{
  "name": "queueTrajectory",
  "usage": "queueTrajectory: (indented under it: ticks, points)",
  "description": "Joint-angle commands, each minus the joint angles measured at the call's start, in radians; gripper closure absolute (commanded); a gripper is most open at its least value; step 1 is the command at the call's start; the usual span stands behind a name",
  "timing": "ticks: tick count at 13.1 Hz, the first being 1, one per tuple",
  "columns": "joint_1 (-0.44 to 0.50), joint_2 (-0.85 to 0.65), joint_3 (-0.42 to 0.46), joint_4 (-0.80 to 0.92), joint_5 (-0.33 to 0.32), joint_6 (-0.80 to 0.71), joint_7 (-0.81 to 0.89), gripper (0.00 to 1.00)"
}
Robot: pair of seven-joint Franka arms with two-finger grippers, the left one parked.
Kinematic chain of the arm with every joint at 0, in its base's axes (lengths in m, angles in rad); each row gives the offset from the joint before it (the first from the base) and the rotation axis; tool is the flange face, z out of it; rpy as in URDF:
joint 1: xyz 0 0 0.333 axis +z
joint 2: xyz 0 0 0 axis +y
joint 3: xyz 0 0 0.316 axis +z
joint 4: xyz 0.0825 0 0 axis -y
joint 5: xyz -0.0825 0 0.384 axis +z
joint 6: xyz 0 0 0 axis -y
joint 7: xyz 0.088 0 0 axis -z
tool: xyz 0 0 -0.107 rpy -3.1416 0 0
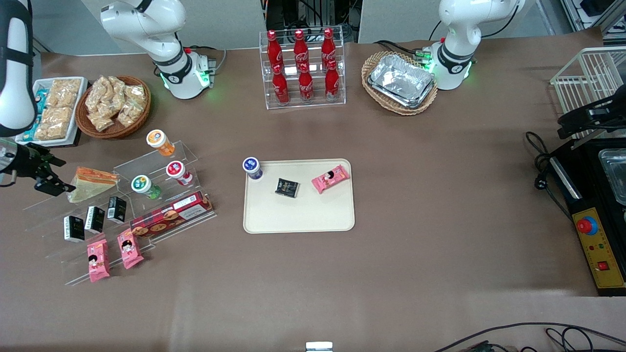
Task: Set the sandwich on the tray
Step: 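Close the right gripper on the plastic-wrapped sandwich, then lift the sandwich off the rack and carry it toward the cream tray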
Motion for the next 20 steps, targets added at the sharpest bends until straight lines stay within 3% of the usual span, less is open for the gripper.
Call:
queueTrajectory:
  ticks: [1, 7, 8, 10, 11, 12, 15, 20]
  points:
    - [0.0, -0.047, 0.01, -0.111, -0.007, 0.116, 0.019, 0.0]
    - [0.007, -0.037, 0.01, -0.171, -0.007, 0.185, 0.01, 0.0]
    - [0.006, -0.038, 0.01, -0.169, -0.007, 0.185, 0.004, 0.11]
    - [0.007, -0.04, 0.01, -0.165, -0.007, 0.187, -0.036, 0.5]
    - [0.004, -0.041, 0.01, -0.165, -0.007, 0.185, -0.068, 0.62]
    - [0.001, -0.041, 0.01, -0.162, -0.007, 0.185, -0.091, 0.66]
    - [0.0, -0.041, 0.01, -0.124, -0.007, 0.17, -0.119, 0.69]
    - [0.001, -0.035, 0.01, 0.042, -0.002, -0.018, -0.23, 0.69]
